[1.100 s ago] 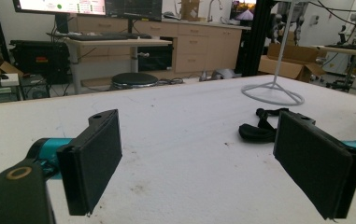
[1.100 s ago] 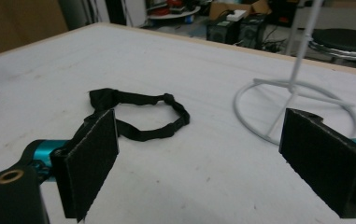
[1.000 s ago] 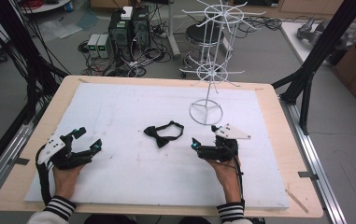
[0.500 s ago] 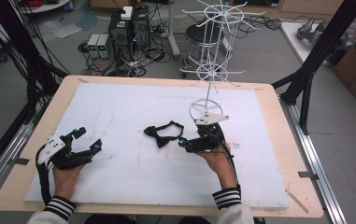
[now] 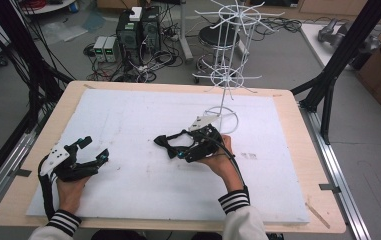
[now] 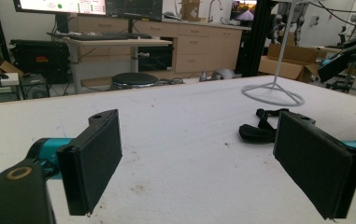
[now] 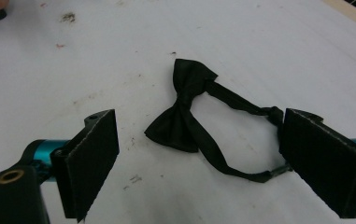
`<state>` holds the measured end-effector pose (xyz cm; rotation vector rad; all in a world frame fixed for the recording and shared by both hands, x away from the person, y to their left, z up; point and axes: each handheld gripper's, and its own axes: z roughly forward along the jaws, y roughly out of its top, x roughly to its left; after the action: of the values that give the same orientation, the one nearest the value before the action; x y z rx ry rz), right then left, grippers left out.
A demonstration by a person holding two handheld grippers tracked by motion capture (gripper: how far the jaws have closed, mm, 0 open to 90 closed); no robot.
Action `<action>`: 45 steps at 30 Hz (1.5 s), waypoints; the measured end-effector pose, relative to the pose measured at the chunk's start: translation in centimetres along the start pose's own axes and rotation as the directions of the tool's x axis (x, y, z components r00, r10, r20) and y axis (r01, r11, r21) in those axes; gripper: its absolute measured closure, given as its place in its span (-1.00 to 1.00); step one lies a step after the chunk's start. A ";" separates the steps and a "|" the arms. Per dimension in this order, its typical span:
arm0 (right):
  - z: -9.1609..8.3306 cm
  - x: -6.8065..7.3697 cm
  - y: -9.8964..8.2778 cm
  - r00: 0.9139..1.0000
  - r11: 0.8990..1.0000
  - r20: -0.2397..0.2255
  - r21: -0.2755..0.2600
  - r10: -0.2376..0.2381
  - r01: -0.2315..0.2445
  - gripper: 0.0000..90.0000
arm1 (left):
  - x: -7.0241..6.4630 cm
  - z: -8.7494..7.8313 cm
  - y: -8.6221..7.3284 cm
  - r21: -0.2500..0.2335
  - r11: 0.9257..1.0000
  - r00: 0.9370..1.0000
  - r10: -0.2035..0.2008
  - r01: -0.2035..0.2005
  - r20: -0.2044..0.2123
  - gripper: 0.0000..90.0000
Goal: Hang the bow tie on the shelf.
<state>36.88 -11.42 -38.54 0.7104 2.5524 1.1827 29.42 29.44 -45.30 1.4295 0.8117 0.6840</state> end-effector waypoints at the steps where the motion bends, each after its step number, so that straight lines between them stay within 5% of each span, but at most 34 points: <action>1: 0.2 0.0 0.1 1.000 1.000 -0.008 0.004 -0.005 0.005 -0.76 | 0.0 0.0 0.0 0.000 1.000 1.000 0.000 0.000 0.000 -0.65; 15: 3.3 -0.2 0.5 0.999 0.994 -0.027 0.099 -0.037 0.039 -0.65 | 0.0 0.0 0.0 0.000 1.000 1.000 -0.001 0.001 0.002 -0.65; 25: 4.3 -0.6 0.5 0.998 0.989 0.016 0.137 -0.055 0.053 -0.24 | 0.0 0.0 0.0 0.000 1.000 1.000 -0.001 0.001 0.000 -0.65; 32: 4.7 -0.7 0.4 0.995 0.979 0.037 0.185 -0.096 0.088 -0.06 | 0.1 0.0 0.0 -0.001 1.000 1.000 -0.002 0.002 0.000 -0.65; 45: 5.1 -1.1 0.2 0.991 0.958 0.010 0.254 -0.137 0.130 0.21 | 0.1 0.0 0.0 -0.002 1.000 1.000 -0.004 0.004 -0.002 -0.65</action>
<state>39.97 -8.56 -41.66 0.5893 2.7087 0.8088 29.43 29.50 -45.31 1.4257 0.8148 0.6828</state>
